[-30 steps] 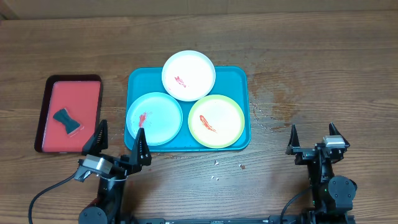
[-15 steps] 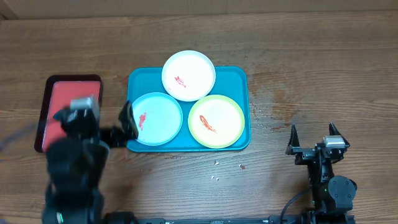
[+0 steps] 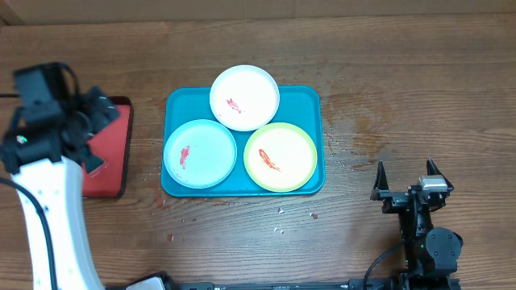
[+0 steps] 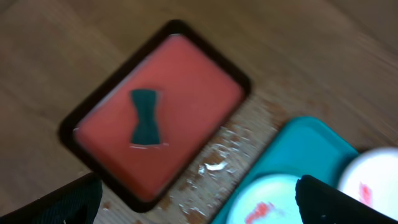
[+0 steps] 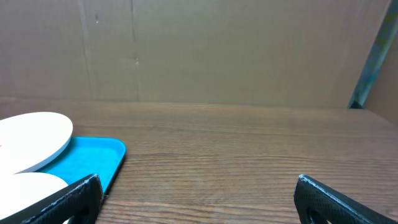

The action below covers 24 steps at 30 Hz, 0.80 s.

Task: Clean dirty plates on tray and stack at the side
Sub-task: 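Move the left gripper over the red tray and grasp the green sponge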

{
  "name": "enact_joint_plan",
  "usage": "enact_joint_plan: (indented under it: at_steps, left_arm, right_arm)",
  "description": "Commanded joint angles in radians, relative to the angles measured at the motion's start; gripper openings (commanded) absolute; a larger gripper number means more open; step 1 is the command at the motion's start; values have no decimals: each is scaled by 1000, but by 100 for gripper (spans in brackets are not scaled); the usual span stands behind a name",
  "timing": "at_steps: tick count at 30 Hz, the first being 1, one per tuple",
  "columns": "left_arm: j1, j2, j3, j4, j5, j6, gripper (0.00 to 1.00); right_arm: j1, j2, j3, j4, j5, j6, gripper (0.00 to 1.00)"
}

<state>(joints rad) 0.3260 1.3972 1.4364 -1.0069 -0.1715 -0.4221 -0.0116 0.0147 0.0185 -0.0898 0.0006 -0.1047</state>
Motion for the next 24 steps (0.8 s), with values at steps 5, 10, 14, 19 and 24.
enact_joint_plan:
  at_steps: [5,10,14,19,24]
  left_arm:
    - [127,204,18,63,-37,-65,100]
    - [182,335,18,151,-42,-65,100]
    - [214,427,18,198,-34,-64,89]
    - [225,548,18,209,42,6,85]
    - [225,637,18,237,42,69,84]
  right_arm:
    - [-2,-11,-10,6,2,-1,100]
    - [-2,-11,-10,6,2,-1,100]
    - [-2,-11,-10,6,2,-1,100]
    - [-2,-11,-10,6,2,-1,100]
    - [-2,-11,-10,6,2,-1,100]
